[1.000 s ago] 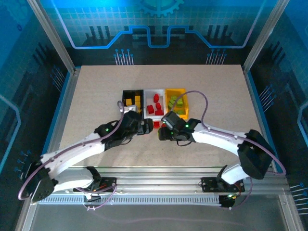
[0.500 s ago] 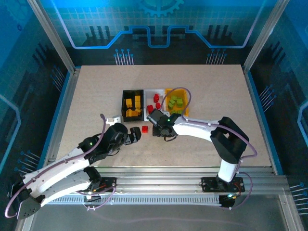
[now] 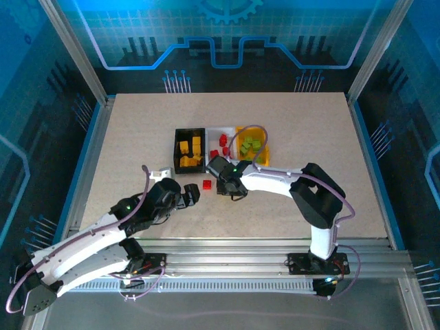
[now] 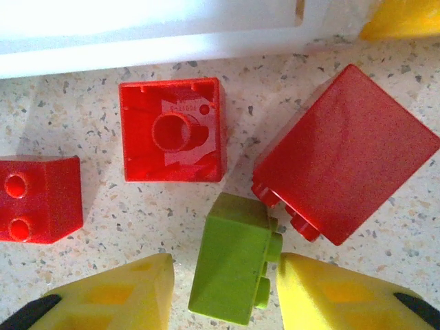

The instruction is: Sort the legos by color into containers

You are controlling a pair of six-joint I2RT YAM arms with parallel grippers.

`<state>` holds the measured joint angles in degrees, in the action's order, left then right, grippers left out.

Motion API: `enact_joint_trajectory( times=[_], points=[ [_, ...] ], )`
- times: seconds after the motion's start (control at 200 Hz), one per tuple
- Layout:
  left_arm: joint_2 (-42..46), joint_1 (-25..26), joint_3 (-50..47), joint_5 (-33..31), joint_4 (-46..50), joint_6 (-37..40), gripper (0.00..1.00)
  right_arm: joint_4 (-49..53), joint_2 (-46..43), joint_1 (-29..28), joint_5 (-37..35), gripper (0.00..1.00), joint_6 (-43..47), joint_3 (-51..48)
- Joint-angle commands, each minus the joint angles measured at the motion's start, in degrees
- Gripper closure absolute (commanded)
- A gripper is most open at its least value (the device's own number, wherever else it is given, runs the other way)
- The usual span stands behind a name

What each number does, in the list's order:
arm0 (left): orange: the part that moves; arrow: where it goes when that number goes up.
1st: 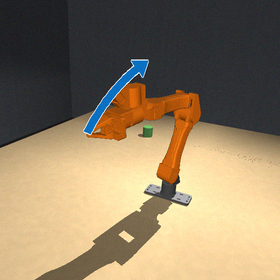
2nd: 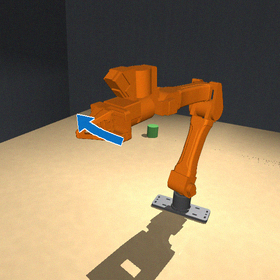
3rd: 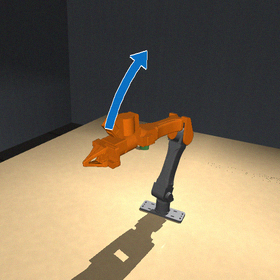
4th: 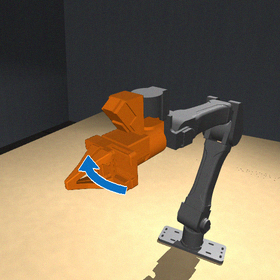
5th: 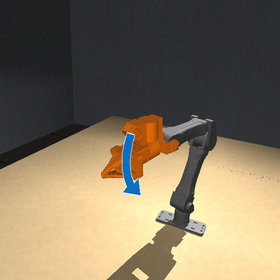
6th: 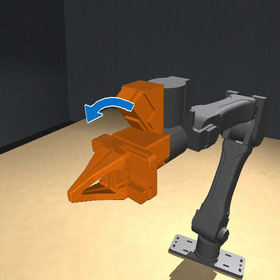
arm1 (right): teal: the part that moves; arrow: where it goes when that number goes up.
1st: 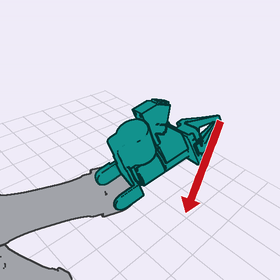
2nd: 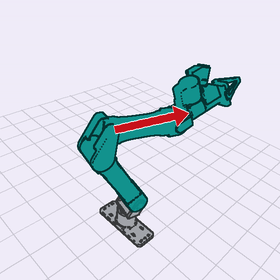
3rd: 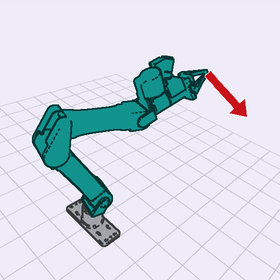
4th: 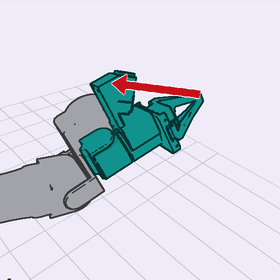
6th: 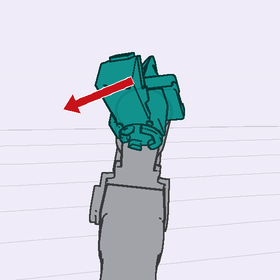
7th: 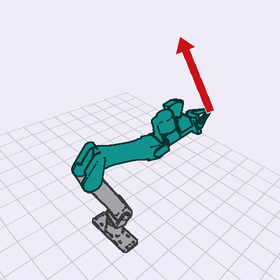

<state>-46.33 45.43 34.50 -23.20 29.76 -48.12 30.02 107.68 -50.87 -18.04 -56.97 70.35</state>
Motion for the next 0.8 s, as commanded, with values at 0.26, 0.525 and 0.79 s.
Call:
enact_joint_trajectory(
  times=[0.26,0.525,0.79],
  points=[
    [0.95,-0.08,-1.54,-0.18,0.39,-1.3,0.01,2.19,1.56,0.12,-3.99,0.72,-0.7,0.11],
    [0.69,-0.08,-1.8,0.09,0.3,-1.65,0.01,0.98,-6.01,-2.51,-3.08,0.79,2.75,-5.35],
    [-0.92,-0.06,-3.21,0.44,-1.96,-3.03,0.01,3.25,-22.06,-4.77,0.89,0.79,8.28,-12.74]
  ],
)
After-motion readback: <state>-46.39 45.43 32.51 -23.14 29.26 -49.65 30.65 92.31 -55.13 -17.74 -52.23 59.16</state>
